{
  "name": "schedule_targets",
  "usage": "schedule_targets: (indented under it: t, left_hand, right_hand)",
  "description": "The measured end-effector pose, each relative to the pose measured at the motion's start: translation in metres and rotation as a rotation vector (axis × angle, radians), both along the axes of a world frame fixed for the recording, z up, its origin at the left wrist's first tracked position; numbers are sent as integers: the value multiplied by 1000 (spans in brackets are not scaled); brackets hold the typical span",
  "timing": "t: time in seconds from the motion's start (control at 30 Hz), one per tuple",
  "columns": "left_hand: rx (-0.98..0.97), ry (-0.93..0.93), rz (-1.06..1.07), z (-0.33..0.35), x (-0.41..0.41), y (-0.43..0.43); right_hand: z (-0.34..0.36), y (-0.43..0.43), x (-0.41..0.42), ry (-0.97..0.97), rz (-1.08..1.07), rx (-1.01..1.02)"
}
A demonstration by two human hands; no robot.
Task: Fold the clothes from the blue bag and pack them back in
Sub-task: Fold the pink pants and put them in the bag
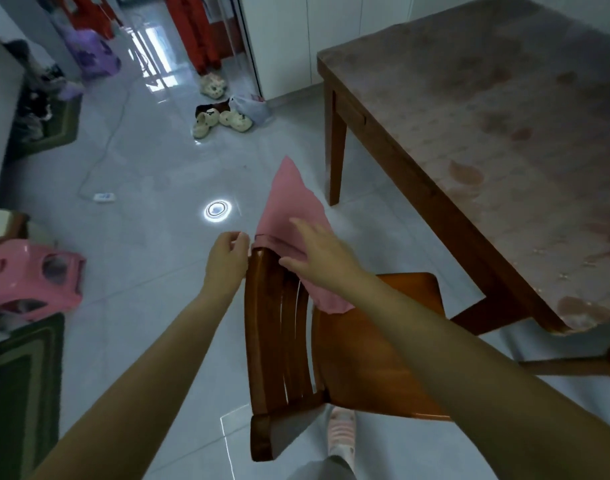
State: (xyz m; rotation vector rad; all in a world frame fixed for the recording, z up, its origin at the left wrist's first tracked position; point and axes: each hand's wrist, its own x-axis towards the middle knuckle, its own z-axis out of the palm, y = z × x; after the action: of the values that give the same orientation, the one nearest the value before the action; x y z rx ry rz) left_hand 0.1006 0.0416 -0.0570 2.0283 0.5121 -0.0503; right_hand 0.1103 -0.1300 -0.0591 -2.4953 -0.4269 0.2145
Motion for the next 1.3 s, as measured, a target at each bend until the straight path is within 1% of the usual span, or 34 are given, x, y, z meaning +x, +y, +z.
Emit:
schedule_targets:
  t: [0.1,0.13,0.2,0.27,0.33,0.4,0.47,0.5,0.67,0.7,0.8,0.87,0.93,1.0,1.03,1.1,1.23,1.27,1.3]
  left_hand:
    - [-255,373,90,4,-3,-7]
    - [-364,430,105,3,-3,-8]
    - [-500,452,178,2,0,-8]
    - [-635,458,323,1,8,-7]
    - [-775,474,424,0,18,-3]
    - [-793,467,445,-3,26,-1]
    - [-759,466,423,-10,31,3]
    - [-747,463,397,-13,32,3]
    - [-646,439,213,-13,38,-5]
    - [-624,437,188,-12,38,-5]
    - [-648,431,137,-12,38,-1]
    - [-616,395,188,-10,38,1]
    - [-552,359,257,-9,40,6]
    - [-397,309,284,-2,43,11]
    - [-328,259,259,4,44,12]
    - [-232,148,126,18,45,11]
    - [44,-73,-373,55,46,-7]
    - [154,-114,-492,61,47,-14]
    - [305,-168,-572,67,46,-22]
  right_hand:
    - [-3,21,11,-91,54,-124]
    - [-5,25,12,-106,54,-136]
    - [-7,27,14,-139,26,-128]
    - [-7,27,18,-170,-24,-106]
    - [-6,27,21,-189,-51,-65]
    - [-6,28,23,-183,-65,17]
    - [-4,26,26,-150,-95,107]
    - [-4,25,28,-131,-106,113]
    - [-13,27,34,-97,-71,-90]
    - [-14,28,35,-92,-62,-92]
    - [-11,29,41,-123,-65,-57]
    - [-5,28,46,-114,-85,-16]
    - [1,24,49,-99,-123,80]
    - [11,18,50,-127,-166,222]
    - [19,13,51,-152,-191,299]
    - [42,0,55,-201,-259,456]
    - [107,-36,63,-294,-375,691]
    - [126,-47,61,-343,-385,754]
    - [144,-61,59,-394,-401,813]
